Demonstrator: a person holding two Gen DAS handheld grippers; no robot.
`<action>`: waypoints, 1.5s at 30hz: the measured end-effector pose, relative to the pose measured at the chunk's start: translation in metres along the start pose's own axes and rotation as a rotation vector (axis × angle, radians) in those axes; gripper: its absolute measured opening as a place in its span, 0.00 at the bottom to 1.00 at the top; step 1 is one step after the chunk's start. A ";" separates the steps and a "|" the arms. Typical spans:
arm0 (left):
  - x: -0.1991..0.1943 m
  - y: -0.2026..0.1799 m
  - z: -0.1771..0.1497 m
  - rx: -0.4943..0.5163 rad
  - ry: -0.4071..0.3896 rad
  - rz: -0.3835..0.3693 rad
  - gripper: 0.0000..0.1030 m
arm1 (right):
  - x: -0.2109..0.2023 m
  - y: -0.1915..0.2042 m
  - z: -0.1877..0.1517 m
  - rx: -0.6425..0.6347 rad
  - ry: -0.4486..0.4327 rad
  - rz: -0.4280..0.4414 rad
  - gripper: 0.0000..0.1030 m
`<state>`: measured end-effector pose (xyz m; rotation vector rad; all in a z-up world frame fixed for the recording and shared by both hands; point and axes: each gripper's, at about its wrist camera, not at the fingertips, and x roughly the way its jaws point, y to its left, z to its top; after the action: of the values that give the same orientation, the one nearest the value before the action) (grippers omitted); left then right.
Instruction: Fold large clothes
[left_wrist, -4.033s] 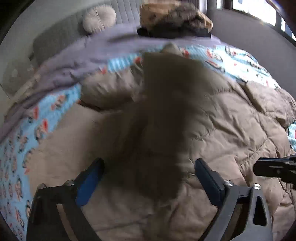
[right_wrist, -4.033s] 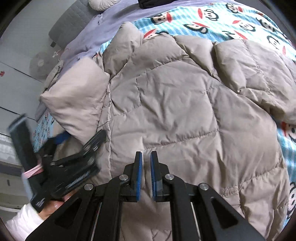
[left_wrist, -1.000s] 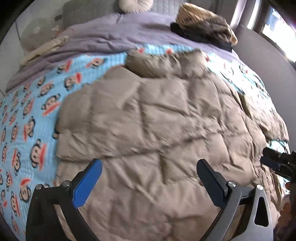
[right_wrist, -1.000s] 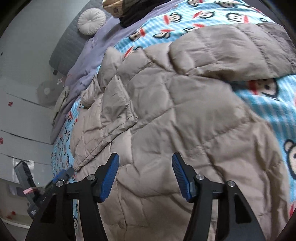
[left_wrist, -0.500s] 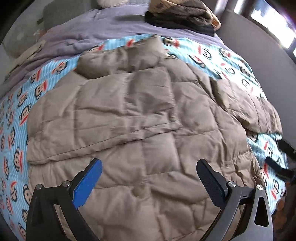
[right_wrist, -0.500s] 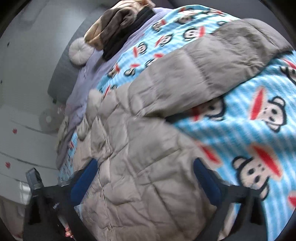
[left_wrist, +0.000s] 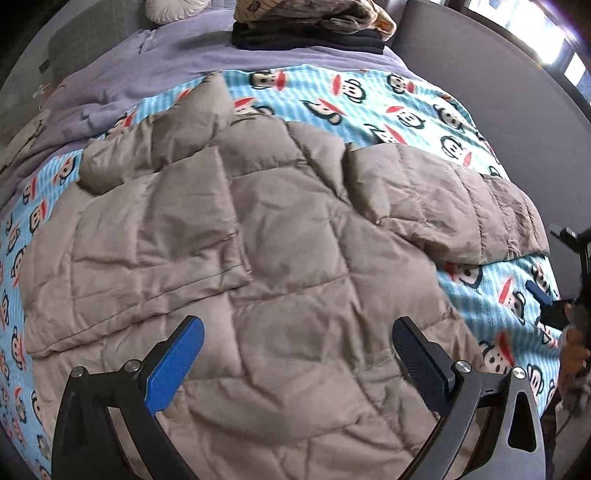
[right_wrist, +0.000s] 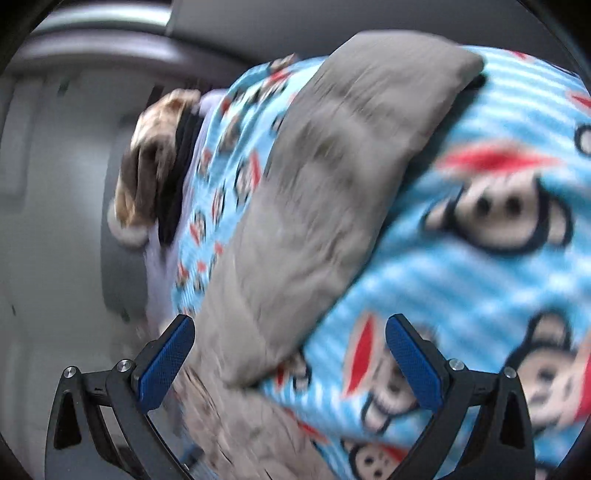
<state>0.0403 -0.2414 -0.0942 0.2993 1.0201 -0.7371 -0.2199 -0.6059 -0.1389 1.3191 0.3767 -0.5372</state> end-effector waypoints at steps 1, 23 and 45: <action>0.001 -0.003 0.002 0.001 0.000 -0.001 0.99 | 0.000 -0.008 0.011 0.038 -0.018 0.014 1.00; 0.010 0.007 0.013 -0.058 -0.042 0.019 0.99 | 0.051 0.001 0.070 0.259 -0.039 0.315 0.09; -0.013 0.177 -0.004 -0.306 -0.107 0.175 0.99 | 0.189 0.292 -0.197 -0.920 0.380 0.203 0.09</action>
<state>0.1539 -0.1058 -0.1038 0.0812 0.9755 -0.4266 0.1097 -0.3976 -0.0503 0.5382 0.6904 0.0891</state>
